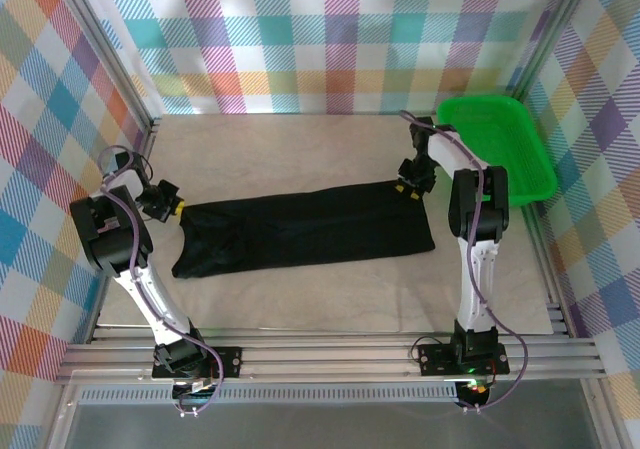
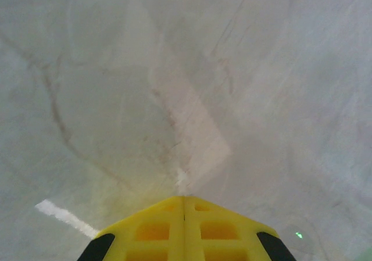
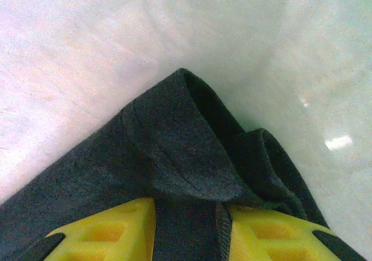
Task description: Fold and stack the t-shirts
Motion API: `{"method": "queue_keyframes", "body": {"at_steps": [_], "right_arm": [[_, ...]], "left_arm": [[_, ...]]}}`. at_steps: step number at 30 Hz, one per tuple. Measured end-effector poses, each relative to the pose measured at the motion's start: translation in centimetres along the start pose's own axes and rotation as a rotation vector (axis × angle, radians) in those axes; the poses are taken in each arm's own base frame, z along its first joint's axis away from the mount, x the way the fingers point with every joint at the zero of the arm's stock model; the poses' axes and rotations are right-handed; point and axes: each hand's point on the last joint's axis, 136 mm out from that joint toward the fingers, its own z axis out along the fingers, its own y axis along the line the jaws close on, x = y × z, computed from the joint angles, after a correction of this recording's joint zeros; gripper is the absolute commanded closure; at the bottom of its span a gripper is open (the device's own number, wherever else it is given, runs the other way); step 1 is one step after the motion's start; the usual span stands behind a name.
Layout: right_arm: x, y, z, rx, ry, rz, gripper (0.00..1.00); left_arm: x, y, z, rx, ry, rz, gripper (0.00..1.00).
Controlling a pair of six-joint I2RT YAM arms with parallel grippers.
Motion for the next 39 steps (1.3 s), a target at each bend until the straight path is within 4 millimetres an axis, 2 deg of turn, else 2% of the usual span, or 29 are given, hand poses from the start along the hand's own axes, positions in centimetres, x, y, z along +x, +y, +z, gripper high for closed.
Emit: {"method": "queue_keyframes", "body": {"at_steps": [4, 6, 8, 10, 11, 13, 15, 17, 19, 21, 24, 27, 30, 33, 35, 39], "right_arm": [[-0.2, 0.7, -0.2, -0.04, 0.0, -0.048, 0.55], [-0.3, 1.0, -0.7, -0.055, -0.008, -0.069, 0.53], [0.0, 1.1, -1.9, -0.071, -0.024, -0.085, 0.5], [0.4, 1.6, -4.1, -0.097, -0.058, -0.107, 0.48], [0.7, 2.0, -5.7, -0.118, -0.087, -0.122, 0.47], [1.0, 2.9, -8.9, -0.162, -0.144, -0.146, 0.47], [1.7, 4.3, -12.1, -0.223, -0.198, -0.181, 0.47], [3.0, 6.0, -14.3, -0.289, -0.225, -0.225, 0.47], [4.7, 7.5, -15.2, -0.345, -0.216, -0.27, 0.47], [6.4, 8.5, -15.2, -0.384, -0.184, -0.303, 0.47], [9.0, 9.5, -14.1, -0.41, -0.112, -0.341, 0.47], [11.3, 9.7, -13.2, -0.42, -0.059, -0.366, 0.47], [12.8, 9.3, -13.4, -0.433, -0.038, -0.373, 0.47], [13.7, 8.7, -14.3, -0.446, -0.042, -0.371, 0.47], [13.8, 8.6, -14.9, -0.456, -0.056, -0.374, 0.48], [13.8, 8.7, -15.2, -0.467, -0.068, -0.376, 0.48]], "left_arm": [[-0.2, -0.2, -0.3, 0.001, -0.012, -0.004, 0.72], [-0.1, 0.2, -1.2, -0.018, -0.042, -0.002, 0.59], [0.7, 0.3, -3.3, -0.033, -0.09, 0.014, 0.49], [1.6, -0.3, -6.3, -0.023, -0.162, 0.043, 0.46], [2.5, -1.3, -8.0, -0.002, -0.198, 0.077, 0.46], [4.7, -4.4, -10.0, 0.055, -0.234, 0.172, 0.48], [7.9, -8.6, -10.3, 0.136, -0.227, 0.317, 0.52], [11.7, -11.3, -8.7, 0.176, -0.165, 0.461, 0.55], [15.2, -12.3, -6.4, 0.18, -0.076, 0.573, 0.55], [17.3, -12.2, -4.3, 0.166, -0.004, 0.646, 0.56], [18.7, -11.0, -2.0, 0.122, 0.069, 0.722, 0.55], [19.7, -9.6, -0.6, 0.068, 0.122, 0.792, 0.55], [20.7, -8.8, 0.0, 0.028, 0.153, 0.856, 0.58], [21.5, -8.7, 0.0, 0.025, 0.169, 0.894, 0.69], [22.0, -8.6, 0.0, 0.022, 0.177, 0.912, 0.8], [22.4, -8.0, -0.6, 0.013, 0.186, 0.894, 0.93]]}}
